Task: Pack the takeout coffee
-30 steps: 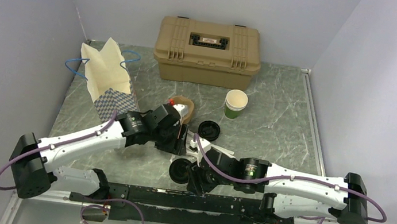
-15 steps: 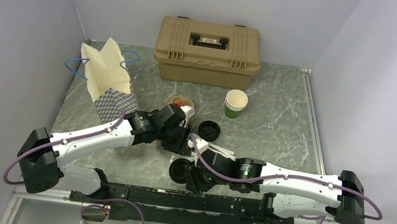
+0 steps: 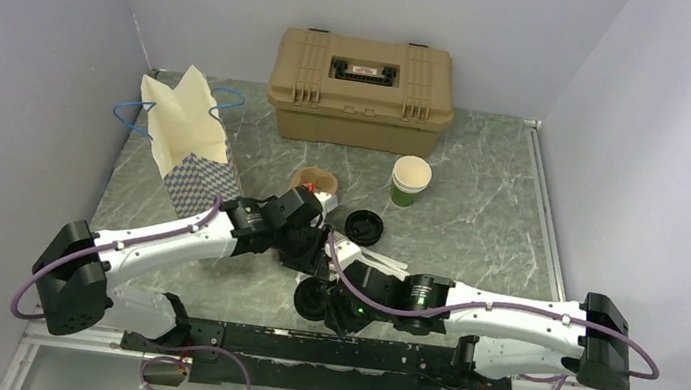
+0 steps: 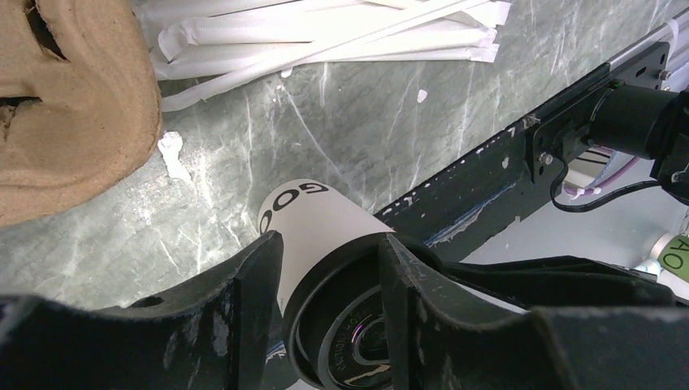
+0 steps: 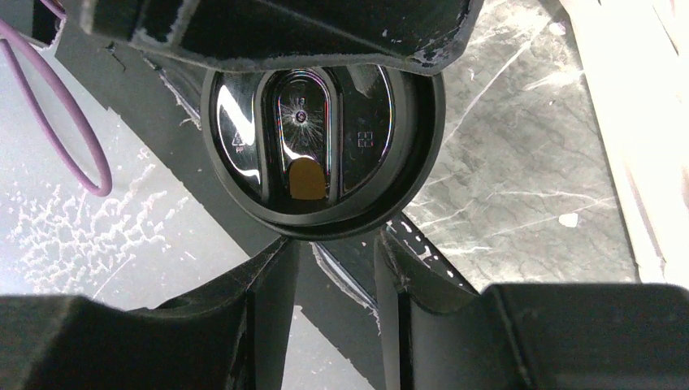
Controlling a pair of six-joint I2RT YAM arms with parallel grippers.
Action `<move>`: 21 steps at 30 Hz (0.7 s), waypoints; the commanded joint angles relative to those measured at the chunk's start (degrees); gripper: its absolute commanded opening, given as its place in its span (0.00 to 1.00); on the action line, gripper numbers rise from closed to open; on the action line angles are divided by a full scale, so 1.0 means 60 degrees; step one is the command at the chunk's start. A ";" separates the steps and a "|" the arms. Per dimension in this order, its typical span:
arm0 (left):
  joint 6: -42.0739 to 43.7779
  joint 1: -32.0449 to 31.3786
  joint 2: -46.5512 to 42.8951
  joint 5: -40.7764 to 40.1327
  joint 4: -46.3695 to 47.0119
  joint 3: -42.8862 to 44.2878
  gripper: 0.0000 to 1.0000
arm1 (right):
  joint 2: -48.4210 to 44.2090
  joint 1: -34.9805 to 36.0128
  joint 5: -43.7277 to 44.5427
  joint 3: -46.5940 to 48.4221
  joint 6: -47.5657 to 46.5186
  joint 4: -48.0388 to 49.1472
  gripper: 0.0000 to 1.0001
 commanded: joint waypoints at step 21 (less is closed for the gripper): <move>-0.0477 0.0017 -0.1317 -0.0824 -0.1061 -0.0442 0.53 | 0.0211 -0.0200 0.1007 0.0683 0.0207 0.0078 0.42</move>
